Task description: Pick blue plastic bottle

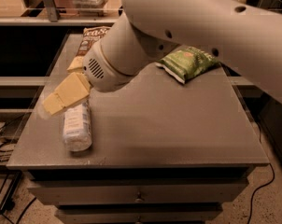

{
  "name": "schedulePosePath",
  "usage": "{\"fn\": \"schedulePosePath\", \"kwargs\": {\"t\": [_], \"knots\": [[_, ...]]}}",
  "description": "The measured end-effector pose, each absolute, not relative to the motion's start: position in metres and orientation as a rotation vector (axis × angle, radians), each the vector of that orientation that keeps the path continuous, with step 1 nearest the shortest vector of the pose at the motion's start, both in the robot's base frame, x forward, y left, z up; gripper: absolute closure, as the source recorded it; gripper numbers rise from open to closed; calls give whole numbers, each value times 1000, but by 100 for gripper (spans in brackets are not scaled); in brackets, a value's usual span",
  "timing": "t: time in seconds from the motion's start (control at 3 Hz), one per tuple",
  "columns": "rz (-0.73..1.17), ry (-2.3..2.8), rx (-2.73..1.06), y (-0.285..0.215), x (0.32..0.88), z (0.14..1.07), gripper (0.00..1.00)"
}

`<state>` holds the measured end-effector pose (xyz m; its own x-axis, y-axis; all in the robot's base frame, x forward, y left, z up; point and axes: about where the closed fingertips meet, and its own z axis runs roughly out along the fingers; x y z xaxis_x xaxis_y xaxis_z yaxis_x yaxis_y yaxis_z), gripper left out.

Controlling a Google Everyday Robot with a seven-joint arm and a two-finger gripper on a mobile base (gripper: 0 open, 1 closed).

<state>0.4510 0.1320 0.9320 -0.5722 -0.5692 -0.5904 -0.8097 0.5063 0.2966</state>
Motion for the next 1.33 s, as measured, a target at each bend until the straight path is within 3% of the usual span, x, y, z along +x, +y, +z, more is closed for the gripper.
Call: {"fn": "schedulePosePath", "kwargs": {"t": [0.33, 1.0, 1.33], "knots": [[741, 2387, -1100, 159, 459, 913, 0], [473, 2549, -1090, 191, 474, 854, 0], [361, 2622, -1069, 192, 477, 830, 16]]}}
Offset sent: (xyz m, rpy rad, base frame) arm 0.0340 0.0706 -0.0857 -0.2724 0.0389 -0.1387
